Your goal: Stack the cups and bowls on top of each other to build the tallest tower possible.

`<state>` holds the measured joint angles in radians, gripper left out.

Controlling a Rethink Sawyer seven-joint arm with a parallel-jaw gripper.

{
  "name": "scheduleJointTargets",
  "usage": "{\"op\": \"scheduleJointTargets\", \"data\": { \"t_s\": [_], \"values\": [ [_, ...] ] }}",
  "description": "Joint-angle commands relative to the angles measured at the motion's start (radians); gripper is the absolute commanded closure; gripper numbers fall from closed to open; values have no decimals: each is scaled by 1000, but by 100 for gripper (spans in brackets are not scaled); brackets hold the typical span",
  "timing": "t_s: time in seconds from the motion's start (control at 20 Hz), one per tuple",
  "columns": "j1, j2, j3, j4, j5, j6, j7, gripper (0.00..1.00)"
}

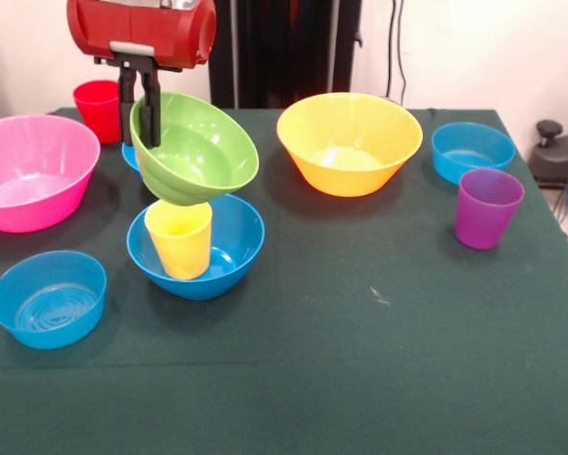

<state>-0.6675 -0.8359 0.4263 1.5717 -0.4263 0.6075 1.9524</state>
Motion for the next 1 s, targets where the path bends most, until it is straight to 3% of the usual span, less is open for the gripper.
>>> {"op": "scheduleJointTargets", "data": {
  "t_s": [0.05, 1.0],
  "values": [
    [8, 24, -5, 88, -21, -19, -8, 100],
    [3, 82, -11, 67, -49, -79, -8, 100]
  ]
}}
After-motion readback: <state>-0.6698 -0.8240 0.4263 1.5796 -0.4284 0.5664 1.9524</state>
